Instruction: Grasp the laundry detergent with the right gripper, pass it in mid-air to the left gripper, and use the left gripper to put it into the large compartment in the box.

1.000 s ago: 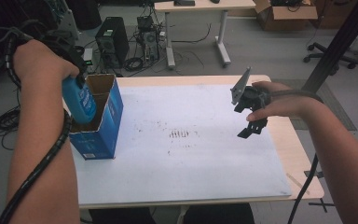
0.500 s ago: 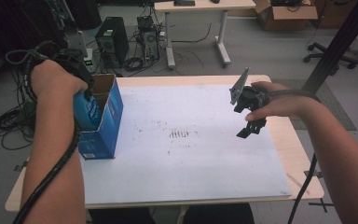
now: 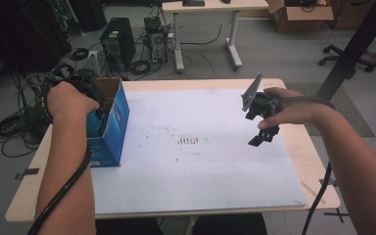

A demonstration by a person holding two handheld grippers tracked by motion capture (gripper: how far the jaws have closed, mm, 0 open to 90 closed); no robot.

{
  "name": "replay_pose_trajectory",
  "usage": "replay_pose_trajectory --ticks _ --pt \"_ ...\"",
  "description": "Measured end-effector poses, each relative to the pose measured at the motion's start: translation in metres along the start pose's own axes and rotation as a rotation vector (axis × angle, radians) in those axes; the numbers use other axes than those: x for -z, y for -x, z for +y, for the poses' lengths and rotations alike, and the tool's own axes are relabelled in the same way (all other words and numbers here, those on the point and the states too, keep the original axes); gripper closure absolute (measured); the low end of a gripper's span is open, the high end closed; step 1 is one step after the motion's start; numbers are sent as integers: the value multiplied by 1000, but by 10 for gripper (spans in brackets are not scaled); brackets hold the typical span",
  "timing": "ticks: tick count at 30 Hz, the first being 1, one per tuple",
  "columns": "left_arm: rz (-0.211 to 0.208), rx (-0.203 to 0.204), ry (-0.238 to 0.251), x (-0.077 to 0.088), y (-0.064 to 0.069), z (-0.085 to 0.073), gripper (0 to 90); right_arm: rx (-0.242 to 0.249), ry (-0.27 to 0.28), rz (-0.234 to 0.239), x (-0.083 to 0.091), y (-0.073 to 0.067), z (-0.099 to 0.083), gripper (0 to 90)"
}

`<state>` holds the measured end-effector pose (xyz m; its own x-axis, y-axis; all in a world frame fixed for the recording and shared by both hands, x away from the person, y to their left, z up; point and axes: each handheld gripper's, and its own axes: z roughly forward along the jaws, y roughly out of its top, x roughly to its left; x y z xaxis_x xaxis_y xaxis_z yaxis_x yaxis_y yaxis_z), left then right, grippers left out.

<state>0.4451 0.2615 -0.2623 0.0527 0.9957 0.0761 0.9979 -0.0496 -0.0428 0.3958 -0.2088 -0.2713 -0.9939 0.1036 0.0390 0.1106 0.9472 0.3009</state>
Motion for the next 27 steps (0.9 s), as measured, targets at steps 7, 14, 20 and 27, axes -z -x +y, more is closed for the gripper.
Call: replay_pose_trajectory --ticks 7,14,20,27 --pt "-5 -3 -11 -22 -3 1 381 -3 -9 4 -2 1 0 34" --pt "-9 -14 -17 -34 -3 2 381 -11 -18 7 -2 1 -3 36" --pt "-15 -19 -20 -38 -3 3 381 -18 -24 7 -1 0 -5 36" --pt "-23 -15 -19 -40 -5 2 381 -21 -27 8 -2 0 -5 36"
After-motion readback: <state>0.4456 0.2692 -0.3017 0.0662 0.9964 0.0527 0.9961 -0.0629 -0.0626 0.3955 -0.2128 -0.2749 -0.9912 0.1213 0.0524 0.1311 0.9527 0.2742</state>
